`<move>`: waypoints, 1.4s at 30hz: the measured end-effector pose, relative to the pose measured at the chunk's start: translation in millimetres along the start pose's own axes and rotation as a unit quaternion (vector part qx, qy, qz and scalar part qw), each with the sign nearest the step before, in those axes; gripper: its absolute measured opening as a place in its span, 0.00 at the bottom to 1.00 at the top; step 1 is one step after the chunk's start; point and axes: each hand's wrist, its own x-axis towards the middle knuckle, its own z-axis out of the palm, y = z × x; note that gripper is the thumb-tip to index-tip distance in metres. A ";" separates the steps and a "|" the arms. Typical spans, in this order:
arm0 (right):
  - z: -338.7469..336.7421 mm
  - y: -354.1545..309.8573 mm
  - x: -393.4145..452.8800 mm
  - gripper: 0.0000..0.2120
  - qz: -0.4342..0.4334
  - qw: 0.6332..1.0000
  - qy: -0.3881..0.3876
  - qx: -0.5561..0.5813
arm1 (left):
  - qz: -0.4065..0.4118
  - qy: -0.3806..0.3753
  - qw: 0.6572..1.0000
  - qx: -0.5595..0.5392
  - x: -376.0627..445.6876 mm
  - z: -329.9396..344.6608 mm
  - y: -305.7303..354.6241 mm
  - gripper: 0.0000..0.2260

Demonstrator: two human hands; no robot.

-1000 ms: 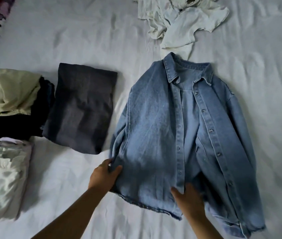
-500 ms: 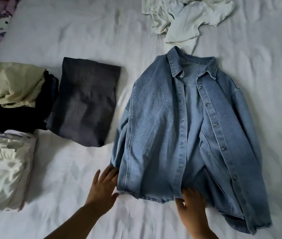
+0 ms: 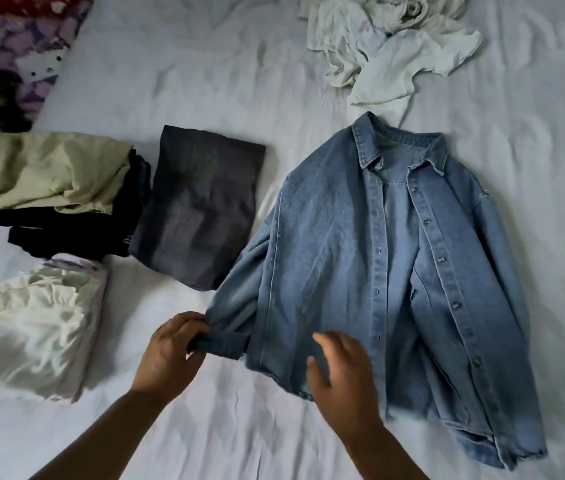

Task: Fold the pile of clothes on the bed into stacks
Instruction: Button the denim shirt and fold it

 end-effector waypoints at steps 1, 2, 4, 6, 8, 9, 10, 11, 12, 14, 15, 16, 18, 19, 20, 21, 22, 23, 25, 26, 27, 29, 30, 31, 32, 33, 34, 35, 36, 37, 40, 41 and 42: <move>6.7 -20.5 5.9 0.17 -0.038 0.997 -0.040 0.056 | 0.015 -0.008 1.000 -0.015 0.9 -7.6 1.4 0.09; 11.8 -38.7 12.3 0.18 -0.060 0.990 -0.079 0.099 | 0.018 -0.022 0.999 -0.036 2.1 -13.6 5.3 0.08; 21.5 -67.5 26.2 0.23 -0.031 0.973 -0.150 0.172 | -0.028 -0.042 0.995 -0.090 6.5 -22.8 17.8 0.09; 28.2 -83.1 40.3 0.22 0.033 0.953 -0.222 0.206 | -0.136 -0.064 0.968 -0.202 11.9 -29.2 26.0 0.15; 27.5 -86.3 50.5 0.15 0.054 0.941 -0.244 0.227 | -0.223 -0.138 0.877 -0.404 16.0 -38.0 25.9 0.21; 22.9 -86.9 53.6 0.09 0.061 0.935 -0.254 0.241 | -0.242 -0.168 0.817 -0.496 16.0 -43.4 23.2 0.25; 17.4 -86.6 56.1 0.05 0.072 0.926 -0.269 0.254 | -0.255 -0.192 0.770 -0.553 15.3 -48.2 20.1 0.29; 13.0 -85.6 57.5 0.04 0.087 0.918 -0.285 0.263 | -0.262 -0.215 0.747 -0.573 14.6 -51.6 18.0 0.30; 8.9 -85.2 58.3 0.05 0.100 0.910 -0.295 0.274 | -0.265 -0.233 0.752 -0.556 13.9 -53.2 17.2 0.28; 3.3 -85.6 58.3 0.05 0.099 0.912 -0.279 0.286 | -0.240 -0.260 0.837 -0.418 14.8 -51.3 18.1 0.19; 3.4 -85.5 57.3 0.05 0.092 0.912 -0.273 0.291 | -0.212 -0.260 0.882 -0.331 15.6 -49.4 18.1 0.16; 4.9 -86.8 56.5 0.05 0.092 0.909 -0.270 0.303 | -0.183 -0.248 0.917 -0.252 17.1 -47.4 17.2 0.15; 11.7 -87.6 52.5 0.07 0.105 0.896 -0.272 0.334 | -0.147 -0.183 0.957 -0.168 19.5 -43.5 17.6 0.14; 17.6 -86.2 51.3 0.07 0.109 0.901 -0.261 0.330 | -0.144 -0.145 0.965 -0.163 21.3 -42.4 19.2 0.13; 22.5 -84.6 50.2 0.07 0.101 0.915 -0.233 0.315 | -0.150 -0.109 0.969 -0.164 22.6 -41.9 22.3 0.13; 27.1 -83.9 49.1 0.08 0.078 0.937 -0.187 0.285 | -0.160 -0.074 0.971 -0.160 23.7 -40.6 24.9 0.15; 31.2 -83.1 48.5 0.08 0.057 0.953 -0.135 0.264 | -0.167 -0.044 0.973 -0.151 25.1 -39.7 28.9 0.16; 32.9 -83.9 48.7 0.08 0.042 0.965 -0.076 0.246 | -0.176 -0.020 0.974 -0.139 26.5 -38.6 33.9 0.15; 34.1 -88.0 51.2 0.12 0.013 0.979 0.043 0.201 | -0.196 0.018 0.975 -0.102 28.6 -37.1 45.8 0.13; 32.3 -91.7 52.4 0.14 -0.005 0.982 0.089 0.167 | -0.204 0.035 0.975 -0.078 29.2 -36.1 50.3 0.11; 30.3 -95.0 53.6 0.16 -0.013 0.984 0.120 0.133 | -0.214 0.054 0.973 -0.062 30.1 -35.3 54.9 0.09; 29.2 -98.8 57.4 0.19 -0.006 0.982 0.158 0.100 | -0.257 0.088 0.960 -0.069 32.3 -32.6 59.4 0.09; 29.1 -100.4 59.2 0.20 0.008 0.981 0.166 0.096 | -0.276 0.100 0.953 -0.079 34.5 -31.9 61.1 0.08; 28.8 -103.5 60.0 0.20 0.026 0.980 0.172 0.093 | -0.292 0.110 0.946 -0.093 35.8 -31.8 62.9 0.06; 29.4 -105.2 60.3 0.20 0.039 0.979 0.180 0.090 | -0.307 0.117 0.935 -0.130 36.8 -31.4 66.8 0.05; 28.6 -107.4 60.2 0.19 0.056 0.977 0.184 0.095 | -0.322 0.121 0.918 -0.197 36.8 -29.8 70.1 0.06; 29.4 -110.2 58.8 0.19 0.084 0.973 0.175 0.121 | -0.331 0.122 0.890 -0.290 35.9 -28.3 73.2 0.08; 27.9 -114.5 57.0 0.19 0.133 0.966 0.152 0.162 | -0.333 0.114 0.849 -0.393 34.2 -26.8 76.2 0.08; 28.2 -117.2 54.7 0.19 0.195 0.949 0.118 0.216 | -0.331 0.096 0.805 -0.484 31.4 -24.9 77.3 0.08; 27.4 -119.3 52.4 0.18 0.257 0.923 0.076 0.278 | -0.321 0.076 0.767 -0.550 27.8 -24.2 76.5 0.10; 18.0 -123.1 46.3 0.15 0.355 0.830 -0.020 0.430 | -0.277 -0.024 0.732 -0.622 19.6 -31.9 63.1 0.19; 13.1 -124.0 45.6 0.14 0.366 0.801 -0.035 0.472 | -0.260 -0.065 0.724 -0.636 17.6 -35.6 59.2 0.20; 9.1 -124.4 45.4 0.13 0.370 0.778 -0.043 0.506 | -0.245 -0.105 0.716 -0.645 16.2 -38.8 57.3 0.21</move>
